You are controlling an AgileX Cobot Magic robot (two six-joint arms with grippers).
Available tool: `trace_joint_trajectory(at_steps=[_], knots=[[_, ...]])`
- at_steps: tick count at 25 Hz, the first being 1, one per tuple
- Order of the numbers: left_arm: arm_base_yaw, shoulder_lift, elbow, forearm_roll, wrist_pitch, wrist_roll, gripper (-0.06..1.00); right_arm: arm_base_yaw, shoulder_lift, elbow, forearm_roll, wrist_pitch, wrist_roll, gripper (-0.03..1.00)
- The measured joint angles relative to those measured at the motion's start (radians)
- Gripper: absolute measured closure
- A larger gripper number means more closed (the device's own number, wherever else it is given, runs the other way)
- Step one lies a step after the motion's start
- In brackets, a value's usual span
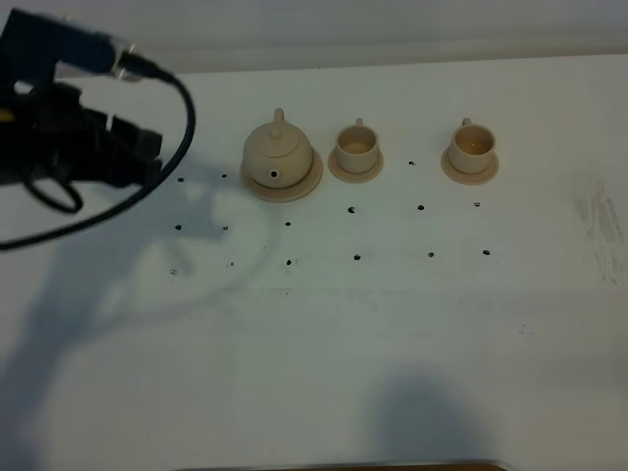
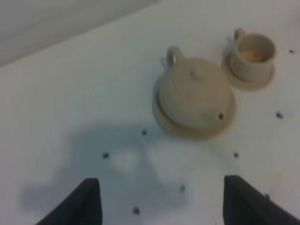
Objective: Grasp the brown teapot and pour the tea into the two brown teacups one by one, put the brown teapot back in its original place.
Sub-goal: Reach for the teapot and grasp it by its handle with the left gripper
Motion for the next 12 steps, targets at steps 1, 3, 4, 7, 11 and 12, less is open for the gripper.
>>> trace_joint_trajectory(at_steps=[1, 3, 4, 7, 11, 12], knots=[[0.0, 0.035, -0.038, 0.0, 0.005, 0.004, 0.41, 0.0, 0.0, 0.0, 0.0, 0.0, 0.0, 0.54], [0.0, 0.099, -0.112, 0.0, 0.011, 0.008, 0.41, 0.0, 0.0, 0.0, 0.0, 0.0, 0.0, 0.54], [0.0, 0.125, -0.142, 0.0, 0.014, 0.012, 0.41, 0.0, 0.0, 0.0, 0.0, 0.0, 0.0, 0.54], [0.0, 0.212, -0.248, 0.0, 0.042, 0.028, 0.41, 0.0, 0.0, 0.0, 0.0, 0.0, 0.0, 0.54], [0.0, 0.34, -0.421, -0.004, 0.124, 0.019, 0.41, 0.0, 0.0, 0.0, 0.0, -0.001, 0.0, 0.54], [0.0, 0.377, -0.471, -0.004, 0.151, 0.005, 0.41, 0.0, 0.0, 0.0, 0.0, -0.001, 0.0, 0.54]])
